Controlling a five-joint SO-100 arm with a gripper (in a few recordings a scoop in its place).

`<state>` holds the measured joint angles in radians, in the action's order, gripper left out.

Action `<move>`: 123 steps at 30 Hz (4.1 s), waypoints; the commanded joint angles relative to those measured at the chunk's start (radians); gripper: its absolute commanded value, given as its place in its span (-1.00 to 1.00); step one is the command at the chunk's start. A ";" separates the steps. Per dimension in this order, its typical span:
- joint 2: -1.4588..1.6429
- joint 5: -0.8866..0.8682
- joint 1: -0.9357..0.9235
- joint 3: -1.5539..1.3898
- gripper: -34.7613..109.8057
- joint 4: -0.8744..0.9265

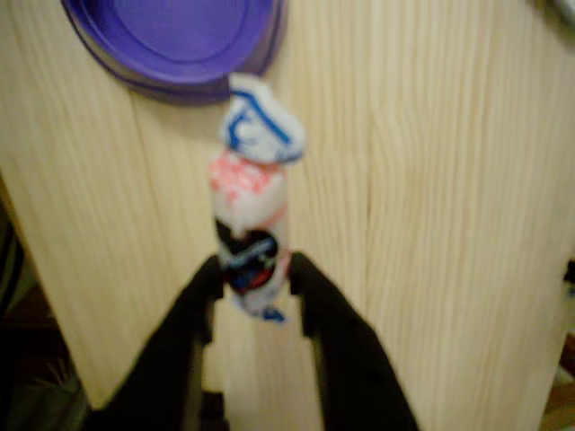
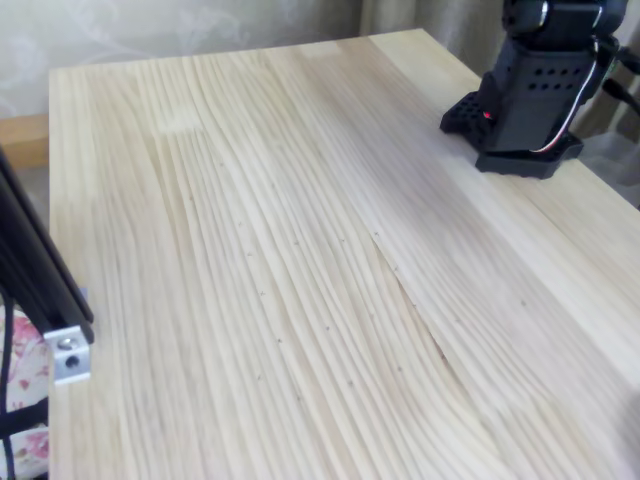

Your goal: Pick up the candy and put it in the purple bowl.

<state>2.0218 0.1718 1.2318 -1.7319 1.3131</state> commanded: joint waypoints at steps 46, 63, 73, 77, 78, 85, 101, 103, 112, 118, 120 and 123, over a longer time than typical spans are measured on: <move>-0.595 0.051 0.138 0.644 -0.42 -0.114; -0.569 0.078 0.104 0.635 -0.28 -0.101; -0.489 0.121 0.034 0.601 -0.33 -0.055; -0.414 0.127 -0.029 0.549 -0.36 -0.032; -0.394 0.138 -0.048 0.534 -0.38 -0.028; -0.244 0.189 -0.184 0.428 -0.53 0.009; 0.129 0.305 -0.615 -0.020 -0.51 0.020; 0.169 0.316 -0.669 -0.072 -0.51 -0.003; 0.311 0.374 -0.873 -0.268 -0.53 -0.055; 0.402 0.348 -1.003 -0.436 -0.53 -0.202; 0.442 0.336 -1.043 -0.492 -0.53 -0.256; 0.495 0.219 -1.089 -0.563 -0.53 -0.288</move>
<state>2.4160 0.4893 0.1856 -2.2703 1.0692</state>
